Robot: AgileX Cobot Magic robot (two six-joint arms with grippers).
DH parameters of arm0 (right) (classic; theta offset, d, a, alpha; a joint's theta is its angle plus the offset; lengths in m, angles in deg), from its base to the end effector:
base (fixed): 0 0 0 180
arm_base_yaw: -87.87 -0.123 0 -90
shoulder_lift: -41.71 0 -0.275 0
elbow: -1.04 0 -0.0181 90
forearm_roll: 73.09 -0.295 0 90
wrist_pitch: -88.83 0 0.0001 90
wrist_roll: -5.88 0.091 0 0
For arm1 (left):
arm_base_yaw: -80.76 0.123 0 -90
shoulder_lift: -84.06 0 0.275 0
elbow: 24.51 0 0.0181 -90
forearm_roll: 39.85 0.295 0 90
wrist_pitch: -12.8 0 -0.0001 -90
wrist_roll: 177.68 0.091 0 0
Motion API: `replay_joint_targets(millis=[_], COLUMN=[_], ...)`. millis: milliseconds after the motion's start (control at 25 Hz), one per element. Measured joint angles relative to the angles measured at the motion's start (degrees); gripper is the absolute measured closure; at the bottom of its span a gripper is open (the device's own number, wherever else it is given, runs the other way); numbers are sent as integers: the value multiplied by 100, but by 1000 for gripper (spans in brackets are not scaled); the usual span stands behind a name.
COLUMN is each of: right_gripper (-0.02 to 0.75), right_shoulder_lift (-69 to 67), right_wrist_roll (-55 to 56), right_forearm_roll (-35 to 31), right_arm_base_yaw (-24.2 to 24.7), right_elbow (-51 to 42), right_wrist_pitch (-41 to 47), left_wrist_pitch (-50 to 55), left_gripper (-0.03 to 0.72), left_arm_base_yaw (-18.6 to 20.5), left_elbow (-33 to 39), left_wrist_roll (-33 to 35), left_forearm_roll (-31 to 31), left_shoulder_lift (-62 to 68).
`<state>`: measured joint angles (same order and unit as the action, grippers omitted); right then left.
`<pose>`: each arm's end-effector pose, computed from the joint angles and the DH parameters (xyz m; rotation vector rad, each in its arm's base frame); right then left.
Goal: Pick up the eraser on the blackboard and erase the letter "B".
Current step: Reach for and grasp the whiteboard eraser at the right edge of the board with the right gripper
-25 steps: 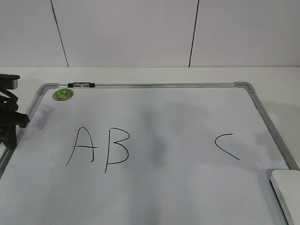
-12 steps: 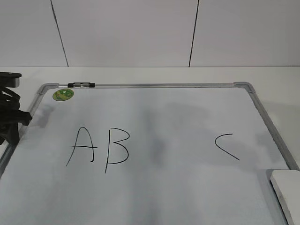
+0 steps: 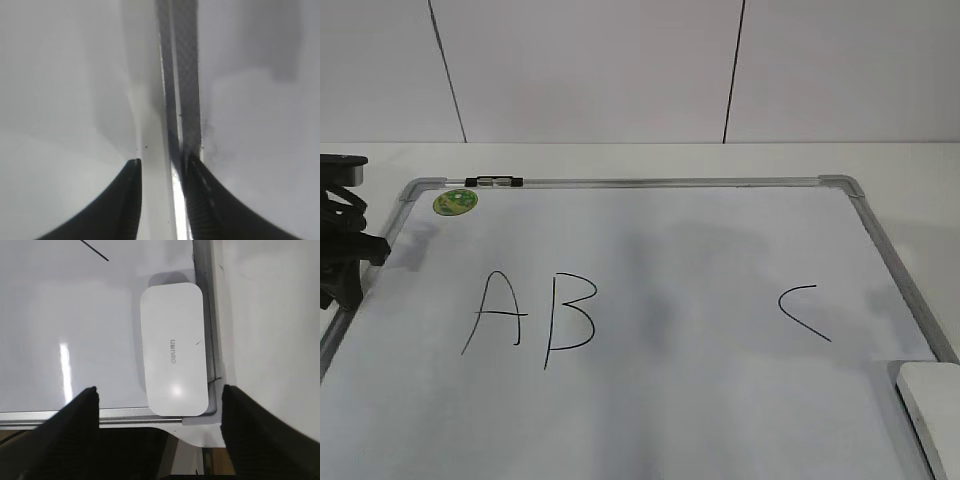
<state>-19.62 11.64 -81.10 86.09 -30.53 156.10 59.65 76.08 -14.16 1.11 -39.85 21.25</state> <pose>0.1940 0.0177 0.2826 0.1412 2.7935 0.2256 0.3781 -0.0310 0.1116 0.0922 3.0424 -0.0077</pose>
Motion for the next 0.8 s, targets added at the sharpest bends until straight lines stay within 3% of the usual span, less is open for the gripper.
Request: replay_joint_targets(millis=[320, 800], right_gripper=[154, 154], right_shoulder_lift=[0, 0], right_wrist_roll=[0, 0], right_forearm_roll=[0, -100], right_arm_base_yaw=[0, 0], right_elbow=[0, 0], right_wrist_pitch=[299, 299], left_wrist_pitch=[21, 33], left_gripper=[656, 666], left_arm_base_yaw=[0, 0], left_elbow=[-2, -13], left_wrist_roll=[121, 121], left_forearm_roll=[-143, -191], left_shoulder_lift=[0, 0])
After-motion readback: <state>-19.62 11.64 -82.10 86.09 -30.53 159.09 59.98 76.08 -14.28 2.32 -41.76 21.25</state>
